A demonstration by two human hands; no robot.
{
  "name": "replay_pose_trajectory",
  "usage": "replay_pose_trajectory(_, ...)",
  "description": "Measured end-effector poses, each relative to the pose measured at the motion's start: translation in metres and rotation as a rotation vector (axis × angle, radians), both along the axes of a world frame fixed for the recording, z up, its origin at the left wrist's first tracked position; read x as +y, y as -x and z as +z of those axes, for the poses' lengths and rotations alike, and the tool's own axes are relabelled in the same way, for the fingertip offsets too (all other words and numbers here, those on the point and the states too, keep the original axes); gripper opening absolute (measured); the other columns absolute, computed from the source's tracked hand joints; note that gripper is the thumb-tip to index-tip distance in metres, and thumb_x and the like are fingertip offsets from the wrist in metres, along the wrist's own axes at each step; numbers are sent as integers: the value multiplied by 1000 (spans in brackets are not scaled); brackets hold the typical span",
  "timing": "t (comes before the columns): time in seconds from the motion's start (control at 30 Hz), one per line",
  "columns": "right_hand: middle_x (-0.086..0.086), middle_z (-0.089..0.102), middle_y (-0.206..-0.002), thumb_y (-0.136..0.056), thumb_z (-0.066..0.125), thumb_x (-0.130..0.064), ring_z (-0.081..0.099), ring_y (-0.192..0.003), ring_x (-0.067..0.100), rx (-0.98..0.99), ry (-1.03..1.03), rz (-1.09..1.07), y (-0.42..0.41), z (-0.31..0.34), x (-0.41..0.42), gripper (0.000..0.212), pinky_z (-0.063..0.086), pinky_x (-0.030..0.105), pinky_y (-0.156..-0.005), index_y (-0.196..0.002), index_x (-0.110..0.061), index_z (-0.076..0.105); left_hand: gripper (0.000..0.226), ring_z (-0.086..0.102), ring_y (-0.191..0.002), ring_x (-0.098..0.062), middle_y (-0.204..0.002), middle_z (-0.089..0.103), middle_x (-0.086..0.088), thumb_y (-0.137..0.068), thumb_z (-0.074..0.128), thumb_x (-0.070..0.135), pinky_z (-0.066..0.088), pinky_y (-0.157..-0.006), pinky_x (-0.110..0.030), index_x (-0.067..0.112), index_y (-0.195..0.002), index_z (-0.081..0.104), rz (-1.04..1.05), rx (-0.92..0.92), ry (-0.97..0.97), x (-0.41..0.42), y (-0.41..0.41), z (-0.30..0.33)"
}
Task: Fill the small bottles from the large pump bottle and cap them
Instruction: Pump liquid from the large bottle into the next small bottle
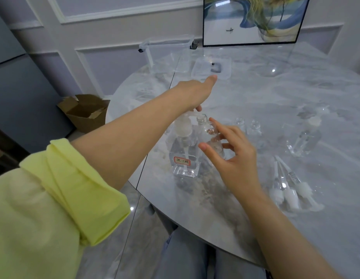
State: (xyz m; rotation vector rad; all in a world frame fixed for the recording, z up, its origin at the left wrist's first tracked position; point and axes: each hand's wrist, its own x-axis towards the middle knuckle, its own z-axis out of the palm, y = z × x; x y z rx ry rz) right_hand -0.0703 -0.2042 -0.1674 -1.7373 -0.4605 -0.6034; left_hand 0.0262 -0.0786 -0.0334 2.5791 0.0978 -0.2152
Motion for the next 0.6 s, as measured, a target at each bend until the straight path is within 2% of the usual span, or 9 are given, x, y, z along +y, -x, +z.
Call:
replay_pose_trajectory(0.1,-16,61,-111,-85,72,-45,62,-99,5,7,1,7,1,1,0,56,51,15,-85,-136,-28,59,77,62,-115,-26,-108,74,-2,-100,15,71,38,-94,-40,20,-139,57,-11,53,-43,-1,3,0)
replay_pose_trajectory(0.27,-15,61,-110,-85,72,-45,62,-99,5,4,2,3,-1,0,-1,57,50,14,-85,-137,-24,61,77,65,-110,-24,-107,75,-2,-101,16,69,37,-90,-38,18,-146,51,-16,17,-35,-2,0,-2)
replay_pose_trajectory(0.37,-6,63,-110,-86,74,-40,63,-97,8,-12,27,-17,0,0,-1,58,50,14,-84,-137,-16,63,77,66,-107,-23,-105,75,-1,-101,15,69,37,-88,-37,18,-144,53,-27,11,-49,-3,1,-2)
replay_pose_trajectory(0.5,-9,62,-109,-85,74,-41,62,-97,6,-11,14,-13,0,1,0,59,50,14,-84,-137,-16,64,74,68,-101,-20,-105,75,-2,-101,15,68,39,-81,-36,20,-137,58,-32,-3,-23,-2,1,-1)
replay_pose_trajectory(0.6,-10,62,-108,-86,74,-41,62,-97,7,-12,24,-22,0,0,0,58,51,18,-83,-137,-18,64,74,64,-108,-23,-107,74,-1,-101,14,68,37,-89,-37,20,-128,64,-43,46,-46,-3,4,-1)
